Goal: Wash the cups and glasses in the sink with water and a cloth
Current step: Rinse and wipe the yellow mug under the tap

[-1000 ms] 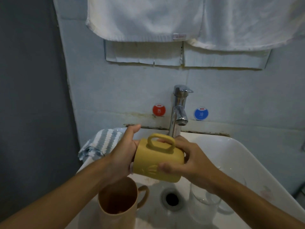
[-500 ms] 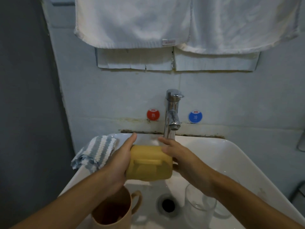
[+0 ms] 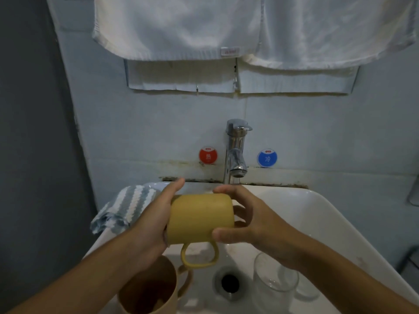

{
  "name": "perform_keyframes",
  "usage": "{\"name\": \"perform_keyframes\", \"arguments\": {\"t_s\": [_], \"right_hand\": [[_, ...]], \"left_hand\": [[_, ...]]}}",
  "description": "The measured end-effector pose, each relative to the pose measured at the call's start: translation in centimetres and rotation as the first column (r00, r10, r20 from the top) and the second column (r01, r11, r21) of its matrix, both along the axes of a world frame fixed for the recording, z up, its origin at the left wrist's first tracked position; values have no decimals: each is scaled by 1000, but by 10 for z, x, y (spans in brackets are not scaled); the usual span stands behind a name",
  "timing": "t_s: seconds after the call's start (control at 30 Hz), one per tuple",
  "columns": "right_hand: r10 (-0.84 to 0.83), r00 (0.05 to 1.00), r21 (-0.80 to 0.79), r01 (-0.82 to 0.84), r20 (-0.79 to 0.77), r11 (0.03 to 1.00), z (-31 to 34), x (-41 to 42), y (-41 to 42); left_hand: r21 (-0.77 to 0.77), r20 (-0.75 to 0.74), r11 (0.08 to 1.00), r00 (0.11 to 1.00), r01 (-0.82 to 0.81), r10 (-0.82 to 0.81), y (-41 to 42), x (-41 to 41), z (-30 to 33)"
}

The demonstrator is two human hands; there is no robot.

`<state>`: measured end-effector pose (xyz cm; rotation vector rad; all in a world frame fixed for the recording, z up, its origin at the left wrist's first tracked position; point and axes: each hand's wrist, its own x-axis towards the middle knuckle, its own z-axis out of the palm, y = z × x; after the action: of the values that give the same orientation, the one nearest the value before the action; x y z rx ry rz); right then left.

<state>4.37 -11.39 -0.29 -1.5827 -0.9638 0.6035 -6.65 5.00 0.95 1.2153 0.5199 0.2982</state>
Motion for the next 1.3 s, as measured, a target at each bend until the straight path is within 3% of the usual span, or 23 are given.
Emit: {"name": "perform_keyframes", "arguments": {"t_s": [0.13,0.27,0.47,0.57,0.7,0.83,0.97,1.07,1.17,1.3], "right_hand": [[-4,985,-27,-1,-171,1000,5,-2,1],[-27,986,-115,8,-165,993,2,-2,2],[-53,998,-18,53,-15,998,3,-2,1],[-29,998,-23,30,51,999,2,-2,1],[-64,998,-23,64,-7,998,7,-1,-1],[-124,992,-198,123,7,972,7,-1,0],[-42,989,-104,28,-138,994,8,2,-5],[-34,993,-83,25,-112,996,10,5,-5],[-30,997,-87,24,-69,996,9,5,-5],[2,971,-110,-29,-237,994,14,5,-8]], "left_hand": [[145,37,983,994,-110,105,-7,1,5],[265,60,955,991,-133,121,-11,0,7],[-1,100,1000,995,17,-17,0,-3,5],[38,55,999,998,10,-12,-2,-2,3],[143,66,989,997,-43,34,-4,1,1],[260,142,958,986,-122,87,-12,2,1],[166,145,981,987,-97,73,-11,0,2],[49,127,997,991,-59,52,-3,0,4],[124,94,988,992,-93,82,-2,3,3],[295,120,950,990,-105,73,-8,2,4]]}}
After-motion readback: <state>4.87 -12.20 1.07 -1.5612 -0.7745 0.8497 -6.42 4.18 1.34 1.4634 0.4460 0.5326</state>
